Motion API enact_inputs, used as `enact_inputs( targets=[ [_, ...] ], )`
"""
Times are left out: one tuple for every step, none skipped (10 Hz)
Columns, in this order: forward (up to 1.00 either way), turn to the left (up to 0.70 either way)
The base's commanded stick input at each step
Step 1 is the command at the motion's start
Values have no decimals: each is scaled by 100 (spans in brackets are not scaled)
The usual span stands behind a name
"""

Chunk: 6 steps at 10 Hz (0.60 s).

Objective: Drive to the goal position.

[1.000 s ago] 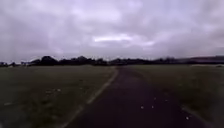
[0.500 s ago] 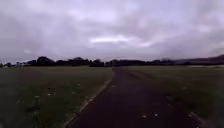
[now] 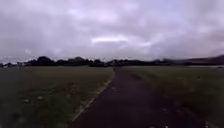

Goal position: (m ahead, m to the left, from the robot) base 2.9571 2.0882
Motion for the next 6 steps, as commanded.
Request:
enact_inputs(
  targets=[
    [50,0],
    [50,0],
    [50,0],
    [50,0],
    [50,0],
    [50,0]
  ],
)
